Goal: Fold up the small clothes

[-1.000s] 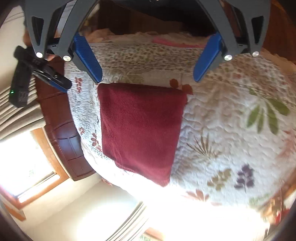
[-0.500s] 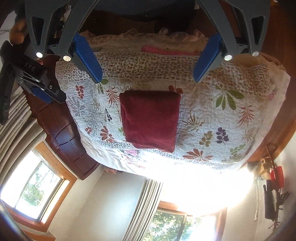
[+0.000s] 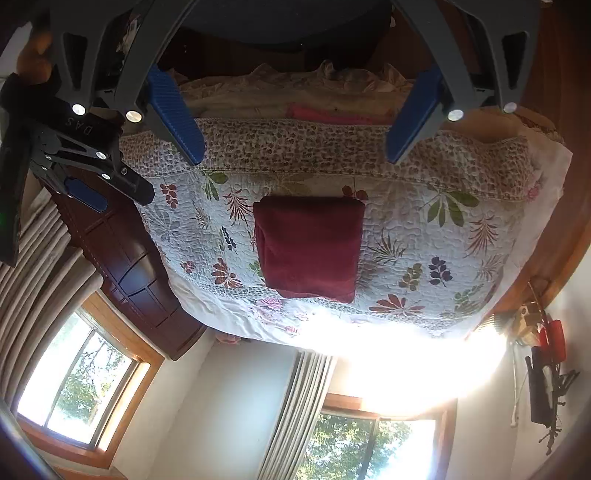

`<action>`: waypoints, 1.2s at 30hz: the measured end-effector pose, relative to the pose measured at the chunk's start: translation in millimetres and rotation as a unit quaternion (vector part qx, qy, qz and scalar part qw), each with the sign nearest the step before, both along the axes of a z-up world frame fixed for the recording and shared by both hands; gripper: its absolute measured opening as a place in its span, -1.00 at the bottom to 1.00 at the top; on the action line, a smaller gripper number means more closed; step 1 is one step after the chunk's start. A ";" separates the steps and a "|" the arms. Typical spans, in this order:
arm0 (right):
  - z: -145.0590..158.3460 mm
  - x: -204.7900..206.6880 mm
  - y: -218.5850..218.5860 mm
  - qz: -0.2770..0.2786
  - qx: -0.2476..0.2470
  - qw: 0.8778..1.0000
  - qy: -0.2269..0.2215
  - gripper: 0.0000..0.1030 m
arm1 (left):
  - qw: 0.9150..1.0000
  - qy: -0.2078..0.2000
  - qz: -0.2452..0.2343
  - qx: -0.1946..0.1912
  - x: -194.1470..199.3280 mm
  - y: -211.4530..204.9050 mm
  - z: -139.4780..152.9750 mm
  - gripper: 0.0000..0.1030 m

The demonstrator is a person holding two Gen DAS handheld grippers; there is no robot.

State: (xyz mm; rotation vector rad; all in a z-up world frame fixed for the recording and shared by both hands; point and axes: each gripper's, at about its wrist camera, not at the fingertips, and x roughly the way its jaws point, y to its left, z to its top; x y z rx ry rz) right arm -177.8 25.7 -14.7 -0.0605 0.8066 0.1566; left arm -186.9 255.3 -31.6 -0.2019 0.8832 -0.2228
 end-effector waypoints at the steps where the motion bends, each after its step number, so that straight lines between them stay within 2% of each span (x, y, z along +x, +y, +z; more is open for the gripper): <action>1: 0.0 -1.3 0.7 0.000 -0.001 1.000 0.000 0.94 | 1.000 0.000 0.000 0.000 -1.4 0.0 -0.4 0.92; 19: 0.2 -15.6 0.3 -0.002 0.001 1.000 -0.008 0.94 | 1.000 0.000 -0.013 -0.011 -8.6 -6.1 -5.9 0.92; 36: -1.3 -10.2 2.5 0.003 -0.003 1.000 -0.016 0.94 | 1.000 0.005 -0.014 -0.011 0.9 -7.3 -5.9 0.92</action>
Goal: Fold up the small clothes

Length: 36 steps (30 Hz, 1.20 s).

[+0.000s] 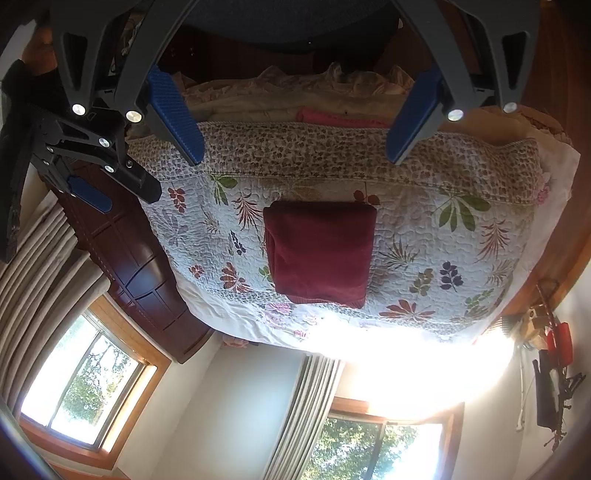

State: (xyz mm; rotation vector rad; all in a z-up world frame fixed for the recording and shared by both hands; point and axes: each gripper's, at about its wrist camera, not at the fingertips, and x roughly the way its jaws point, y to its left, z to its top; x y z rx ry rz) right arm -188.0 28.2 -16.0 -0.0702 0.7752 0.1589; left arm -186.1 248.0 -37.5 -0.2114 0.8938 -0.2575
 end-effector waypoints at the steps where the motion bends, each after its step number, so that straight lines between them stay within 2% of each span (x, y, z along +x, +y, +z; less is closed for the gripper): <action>1: 0.1 0.1 0.1 0.000 0.000 1.000 0.000 0.94 | 1.000 0.000 0.000 0.000 1.1 0.2 0.0 0.92; 36: -3.3 20.2 1.5 -0.001 0.001 1.000 0.010 0.94 | 1.000 0.003 0.008 0.008 15.8 5.5 0.1 0.92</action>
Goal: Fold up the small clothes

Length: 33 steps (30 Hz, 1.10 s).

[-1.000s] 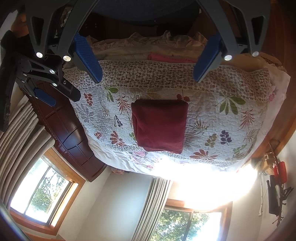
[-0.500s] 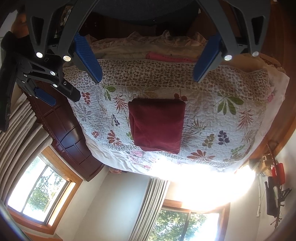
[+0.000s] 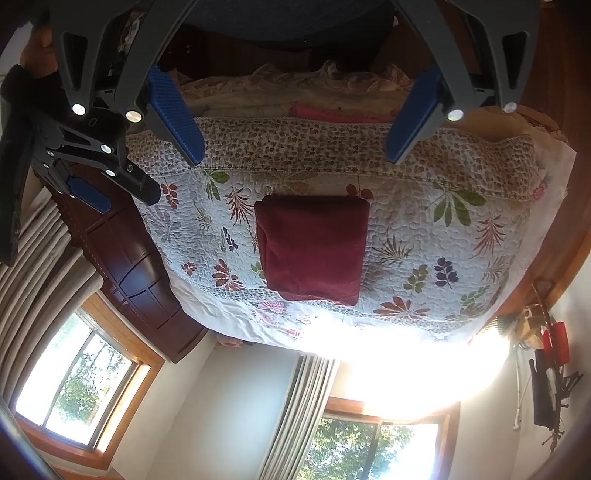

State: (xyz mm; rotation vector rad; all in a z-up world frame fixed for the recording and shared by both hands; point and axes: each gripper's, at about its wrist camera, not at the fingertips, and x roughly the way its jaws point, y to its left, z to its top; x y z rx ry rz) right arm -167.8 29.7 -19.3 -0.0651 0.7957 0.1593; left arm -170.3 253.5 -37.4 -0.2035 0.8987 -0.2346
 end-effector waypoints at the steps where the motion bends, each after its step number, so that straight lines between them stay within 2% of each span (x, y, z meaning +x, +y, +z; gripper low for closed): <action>1: 0.2 0.4 -0.1 0.000 0.000 1.000 0.000 0.94 | 1.000 0.000 0.000 0.000 0.4 0.2 0.0 0.92; 33: 4.9 6.7 -9.1 -0.016 -0.001 1.000 -0.005 0.94 | 1.000 -0.003 -0.010 0.003 6.1 -4.8 1.0 0.92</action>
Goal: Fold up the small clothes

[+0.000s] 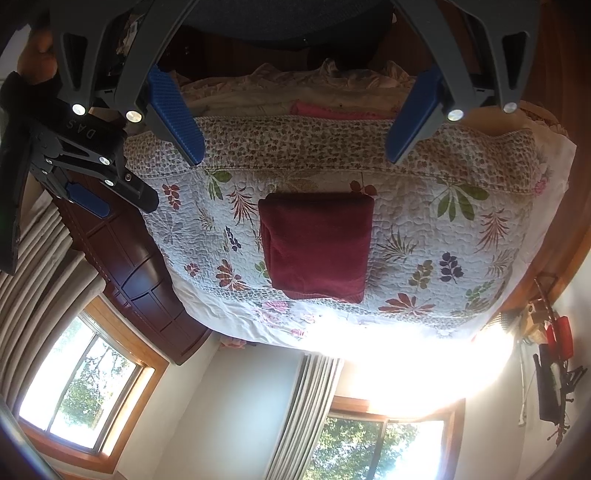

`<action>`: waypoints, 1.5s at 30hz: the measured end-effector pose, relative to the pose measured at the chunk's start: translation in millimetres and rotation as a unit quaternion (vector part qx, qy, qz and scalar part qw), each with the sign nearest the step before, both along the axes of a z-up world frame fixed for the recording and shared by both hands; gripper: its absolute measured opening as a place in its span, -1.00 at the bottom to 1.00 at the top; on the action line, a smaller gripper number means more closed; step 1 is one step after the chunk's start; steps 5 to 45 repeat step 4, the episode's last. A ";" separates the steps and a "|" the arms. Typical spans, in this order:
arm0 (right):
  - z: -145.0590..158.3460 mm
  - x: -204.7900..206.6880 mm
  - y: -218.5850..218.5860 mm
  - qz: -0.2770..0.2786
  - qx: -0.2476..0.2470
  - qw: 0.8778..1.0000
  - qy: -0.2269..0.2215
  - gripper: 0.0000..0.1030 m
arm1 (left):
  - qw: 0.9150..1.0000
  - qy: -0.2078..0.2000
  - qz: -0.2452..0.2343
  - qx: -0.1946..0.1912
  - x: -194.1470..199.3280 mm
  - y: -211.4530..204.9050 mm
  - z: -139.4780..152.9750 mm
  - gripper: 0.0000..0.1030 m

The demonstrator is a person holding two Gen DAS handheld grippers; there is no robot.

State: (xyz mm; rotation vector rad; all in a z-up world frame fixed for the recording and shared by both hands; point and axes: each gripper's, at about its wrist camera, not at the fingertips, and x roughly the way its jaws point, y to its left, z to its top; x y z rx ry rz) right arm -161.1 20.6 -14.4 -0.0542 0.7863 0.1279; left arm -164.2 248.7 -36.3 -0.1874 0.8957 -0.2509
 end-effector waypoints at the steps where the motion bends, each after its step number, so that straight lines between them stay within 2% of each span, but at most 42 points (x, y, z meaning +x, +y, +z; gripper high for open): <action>1: 0.2 -0.1 -0.5 -0.001 0.001 1.000 0.000 0.94 | 1.000 0.000 0.000 0.000 0.2 0.0 -0.1 0.92; 45: -0.1 1.1 -1.7 -0.004 0.002 1.000 0.001 0.94 | 1.000 0.001 0.000 0.001 0.8 -0.5 -0.3 0.92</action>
